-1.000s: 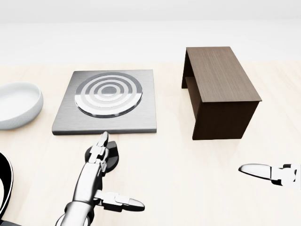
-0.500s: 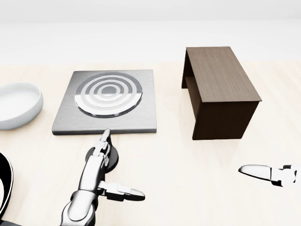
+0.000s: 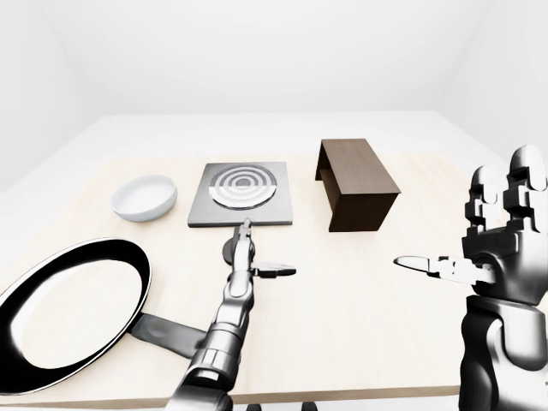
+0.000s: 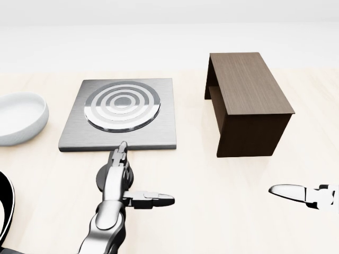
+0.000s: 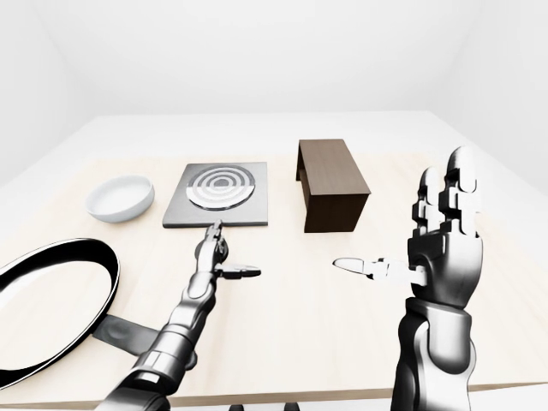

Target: Turn on the stove.

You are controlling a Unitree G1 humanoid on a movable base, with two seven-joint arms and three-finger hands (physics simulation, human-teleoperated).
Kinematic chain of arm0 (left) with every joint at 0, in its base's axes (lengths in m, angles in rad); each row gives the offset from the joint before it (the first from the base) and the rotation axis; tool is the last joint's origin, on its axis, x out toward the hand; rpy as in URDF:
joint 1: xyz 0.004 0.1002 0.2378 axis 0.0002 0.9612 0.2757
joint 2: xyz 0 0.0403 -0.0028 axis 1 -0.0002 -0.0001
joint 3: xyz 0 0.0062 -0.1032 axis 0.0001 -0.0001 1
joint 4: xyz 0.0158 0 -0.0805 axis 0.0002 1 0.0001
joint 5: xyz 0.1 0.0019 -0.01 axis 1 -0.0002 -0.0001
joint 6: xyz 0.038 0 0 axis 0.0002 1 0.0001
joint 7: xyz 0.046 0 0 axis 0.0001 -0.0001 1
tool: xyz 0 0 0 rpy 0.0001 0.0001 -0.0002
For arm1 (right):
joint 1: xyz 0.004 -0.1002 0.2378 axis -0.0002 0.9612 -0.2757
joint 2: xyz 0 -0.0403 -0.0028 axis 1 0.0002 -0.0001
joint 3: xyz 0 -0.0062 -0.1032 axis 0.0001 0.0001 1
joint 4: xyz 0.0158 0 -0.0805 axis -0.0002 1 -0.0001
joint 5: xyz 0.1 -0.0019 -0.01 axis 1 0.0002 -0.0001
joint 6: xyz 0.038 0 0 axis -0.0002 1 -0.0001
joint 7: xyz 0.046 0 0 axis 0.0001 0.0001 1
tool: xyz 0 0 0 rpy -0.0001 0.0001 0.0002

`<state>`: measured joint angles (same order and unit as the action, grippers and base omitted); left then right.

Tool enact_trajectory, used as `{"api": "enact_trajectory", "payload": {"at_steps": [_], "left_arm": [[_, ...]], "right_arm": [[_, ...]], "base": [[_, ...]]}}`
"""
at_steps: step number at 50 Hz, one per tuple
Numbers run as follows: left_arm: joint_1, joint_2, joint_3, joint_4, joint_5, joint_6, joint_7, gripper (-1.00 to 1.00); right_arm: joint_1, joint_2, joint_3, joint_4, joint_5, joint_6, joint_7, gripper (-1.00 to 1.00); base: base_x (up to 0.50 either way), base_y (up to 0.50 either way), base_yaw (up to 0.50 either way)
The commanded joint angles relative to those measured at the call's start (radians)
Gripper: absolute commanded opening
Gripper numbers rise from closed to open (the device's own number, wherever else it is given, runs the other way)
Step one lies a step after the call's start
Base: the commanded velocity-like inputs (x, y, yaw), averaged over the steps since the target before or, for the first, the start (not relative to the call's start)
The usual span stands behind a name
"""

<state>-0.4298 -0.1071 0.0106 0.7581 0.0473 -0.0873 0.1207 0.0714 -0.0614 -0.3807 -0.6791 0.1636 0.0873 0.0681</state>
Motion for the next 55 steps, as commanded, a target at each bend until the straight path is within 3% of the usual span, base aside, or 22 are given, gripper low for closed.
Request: {"api": "enact_trajectory", "payload": {"at_steps": [1,6,13,16,23,32,36,42,43,46,50,55], "left_arm": [[-0.176,0.109,0.069,0.372,-0.113,0.0,0.052,1.0],[-0.213,0.125,0.091,0.407,-0.139,0.0,0.154,1.0],[-0.237,0.132,0.102,0.421,-0.164,0.0,0.228,1.0],[-0.266,0.142,0.111,0.461,-0.142,0.0,0.403,1.0],[-0.307,0.165,0.132,0.501,-0.132,0.0,0.403,1.0],[-0.297,0.167,0.122,0.451,-0.139,0.0,0.403,1.0],[-0.248,0.155,0.095,0.262,-0.163,0.0,0.403,1.0],[-0.094,0.131,0.055,-0.304,-0.134,0.0,0.403,1.0],[-0.063,0.127,0.048,-0.444,-0.132,0.04,0.403,1.0],[-0.028,0.114,0.049,-0.639,-0.143,0.165,0.403,1.0],[-0.006,0.104,0.04,-0.783,-0.145,0.175,0.403,1.0],[0.009,0.096,0.039,-0.802,-0.14,0.175,0.403,1.0]], "right_arm": [[0.001,0.001,0.004,0.004,-0.009,0.0,-0.007,1.0],[0.001,0.002,0.005,0.006,-0.011,0.0,-0.007,1.0],[0.001,0.003,0.006,0.017,-0.011,0.0,-0.006,1.0],[0.003,0.004,0.01,0.011,-0.011,0.0,-0.006,1.0],[0.004,0.003,0.007,0.009,-0.008,0.0,-0.004,1.0],[0.003,0.004,0.008,0.017,-0.008,0.0,-0.002,1.0],[0.004,0.004,0.012,0.023,-0.01,0.0,-0.002,1.0],[-0.001,0.001,0.013,0.02,-0.009,0.0,-0.005,1.0],[-0.001,0.001,0.013,0.022,-0.009,0.0,-0.004,1.0],[-0.003,0.001,0.014,0.022,-0.009,0.0,-0.005,1.0],[-0.003,0.0,0.015,0.01,-0.007,0.0,-0.006,1.0],[-0.002,0.001,0.015,0.01,-0.007,0.0,-0.004,1.0]], "base": [[0.01,0.0,0.0],[0.01,0.0,0.0],[0.01,0.0,0.0],[0.0,0.0,0.0],[0.0,0.0,0.0],[0.0,0.0,0.0],[0.0,0.0,0.0],[0.0,0.0,0.0],[0.0,0.0,0.0],[0.0,0.0,0.0],[0.0,0.0,0.0],[0.0,0.0,0.0]]}}
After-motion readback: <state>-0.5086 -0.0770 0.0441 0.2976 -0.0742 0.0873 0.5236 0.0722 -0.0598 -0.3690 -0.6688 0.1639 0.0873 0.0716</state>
